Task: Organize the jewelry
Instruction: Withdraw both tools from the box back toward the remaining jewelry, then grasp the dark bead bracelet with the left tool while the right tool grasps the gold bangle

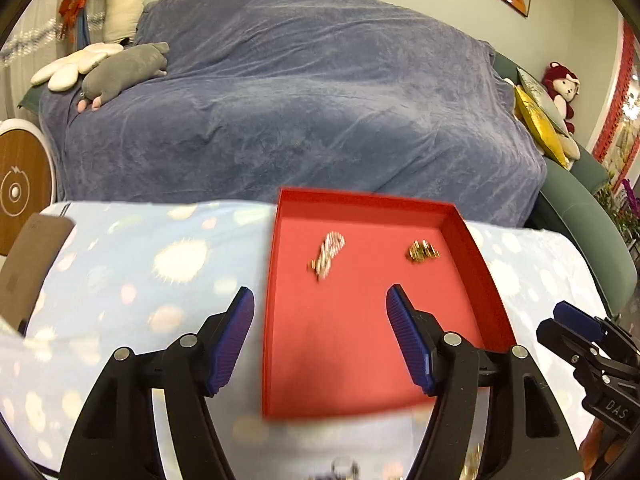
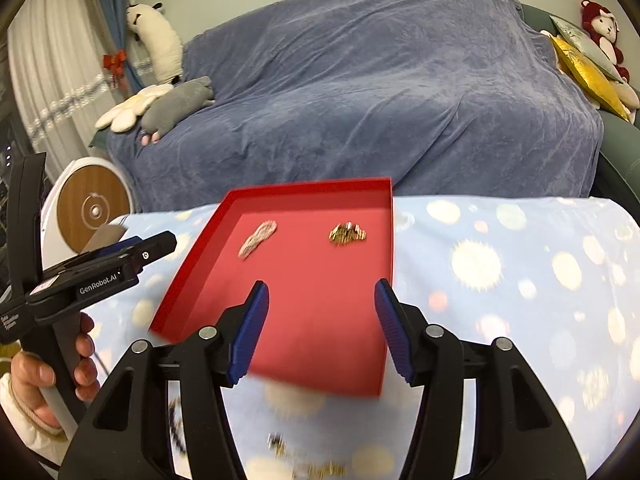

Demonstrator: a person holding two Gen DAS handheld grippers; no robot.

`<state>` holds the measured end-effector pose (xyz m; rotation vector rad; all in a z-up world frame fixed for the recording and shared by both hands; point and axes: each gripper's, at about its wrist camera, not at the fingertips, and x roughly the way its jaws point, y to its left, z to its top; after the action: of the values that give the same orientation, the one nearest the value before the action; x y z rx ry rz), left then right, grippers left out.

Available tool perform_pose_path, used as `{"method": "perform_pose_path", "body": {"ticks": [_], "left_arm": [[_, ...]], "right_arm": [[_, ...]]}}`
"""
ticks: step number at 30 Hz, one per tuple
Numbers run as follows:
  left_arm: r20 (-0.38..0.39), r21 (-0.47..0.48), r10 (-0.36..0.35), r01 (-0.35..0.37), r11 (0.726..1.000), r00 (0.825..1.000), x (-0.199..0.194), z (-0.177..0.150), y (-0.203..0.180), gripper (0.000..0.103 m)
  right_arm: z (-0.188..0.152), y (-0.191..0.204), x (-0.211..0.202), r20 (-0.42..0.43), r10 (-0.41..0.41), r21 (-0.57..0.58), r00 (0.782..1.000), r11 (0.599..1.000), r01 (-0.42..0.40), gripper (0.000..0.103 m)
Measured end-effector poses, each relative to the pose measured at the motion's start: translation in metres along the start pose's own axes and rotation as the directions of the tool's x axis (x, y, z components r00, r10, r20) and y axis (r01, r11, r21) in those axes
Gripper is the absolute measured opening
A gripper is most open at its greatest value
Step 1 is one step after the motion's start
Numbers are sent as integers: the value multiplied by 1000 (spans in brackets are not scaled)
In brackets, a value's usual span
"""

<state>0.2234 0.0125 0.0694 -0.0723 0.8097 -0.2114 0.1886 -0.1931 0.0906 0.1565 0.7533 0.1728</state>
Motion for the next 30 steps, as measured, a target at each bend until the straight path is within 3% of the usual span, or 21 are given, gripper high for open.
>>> {"method": "perform_pose_path", "body": {"ticks": [6, 12, 16, 21, 27, 30], "left_arm": [[-70, -55, 30, -33, 998, 997, -46, -69, 10, 67], [-83, -99, 55, -63, 993, 995, -61, -121, 13, 67], [-113, -55, 60, -66, 996, 992, -49, -130, 7, 68], [-126, -28, 25, -29, 999, 992, -43, -138, -5, 68], [-124, 40, 45, -40, 998, 991, -39, -141, -14, 71], [-134, 50, 52, -45, 998, 990, -36, -145, -12, 71]], "right_arm": [[-78, -1, -52, -24, 7, 33, 1000, 999, -7, 65], [-143, 11, -44, -115, -57, -64, 992, 997, 50, 68], [-154, 21, -31, -107, -93, -136, 990, 988, 78, 75], [-156, 21, -17, -124, -85, -120, 989, 990, 70, 75], [-159, 14, -4, -155, -78, -91, 985, 994, 65, 75], [-158, 16, -6, -153, -86, -107, 984, 992, 70, 63]]}}
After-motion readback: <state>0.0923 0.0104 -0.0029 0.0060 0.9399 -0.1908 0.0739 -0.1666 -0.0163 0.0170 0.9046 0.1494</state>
